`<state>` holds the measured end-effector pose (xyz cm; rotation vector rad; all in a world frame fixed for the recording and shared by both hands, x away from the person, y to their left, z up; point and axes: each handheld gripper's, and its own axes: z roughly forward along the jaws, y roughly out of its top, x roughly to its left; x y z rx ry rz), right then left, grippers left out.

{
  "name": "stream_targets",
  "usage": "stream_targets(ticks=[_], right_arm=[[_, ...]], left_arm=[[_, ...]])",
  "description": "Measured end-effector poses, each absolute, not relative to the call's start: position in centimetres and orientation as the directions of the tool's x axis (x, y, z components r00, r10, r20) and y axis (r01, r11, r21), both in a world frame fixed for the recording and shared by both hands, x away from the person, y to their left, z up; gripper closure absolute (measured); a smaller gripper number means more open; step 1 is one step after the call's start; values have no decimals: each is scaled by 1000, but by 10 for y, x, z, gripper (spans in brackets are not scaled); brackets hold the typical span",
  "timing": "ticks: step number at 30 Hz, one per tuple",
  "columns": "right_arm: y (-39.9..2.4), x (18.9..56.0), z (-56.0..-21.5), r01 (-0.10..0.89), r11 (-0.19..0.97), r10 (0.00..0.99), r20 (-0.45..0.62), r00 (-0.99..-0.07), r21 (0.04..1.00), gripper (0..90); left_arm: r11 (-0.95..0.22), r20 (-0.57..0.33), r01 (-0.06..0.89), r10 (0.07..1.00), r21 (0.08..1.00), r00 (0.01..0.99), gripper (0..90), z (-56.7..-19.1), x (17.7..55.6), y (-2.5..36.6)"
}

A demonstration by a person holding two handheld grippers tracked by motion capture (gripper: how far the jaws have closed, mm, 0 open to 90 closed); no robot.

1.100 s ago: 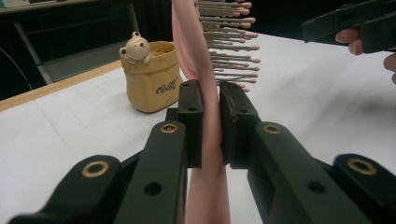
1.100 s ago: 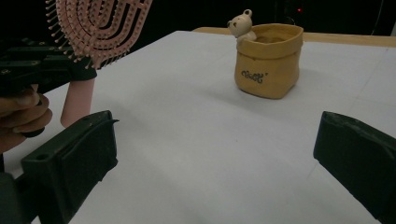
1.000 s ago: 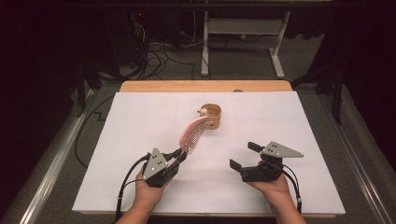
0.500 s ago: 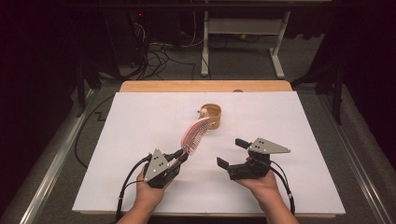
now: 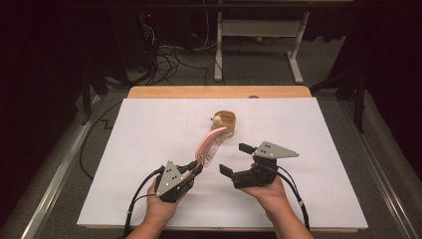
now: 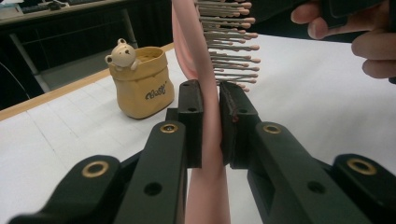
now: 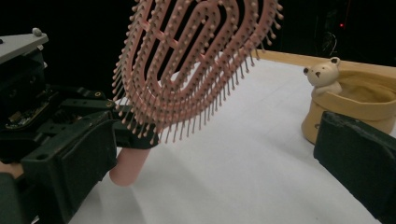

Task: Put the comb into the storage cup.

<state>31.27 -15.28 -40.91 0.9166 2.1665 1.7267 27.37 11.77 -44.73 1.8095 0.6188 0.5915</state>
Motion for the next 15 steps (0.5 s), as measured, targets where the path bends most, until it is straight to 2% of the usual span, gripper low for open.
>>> stream_targets(ticks=[15], right_arm=[[-137, 316, -398, 321, 91, 569, 215, -793, 943, 4]], left_arm=[[-314, 130, 107, 645, 943, 753, 807, -448, 270, 109]])
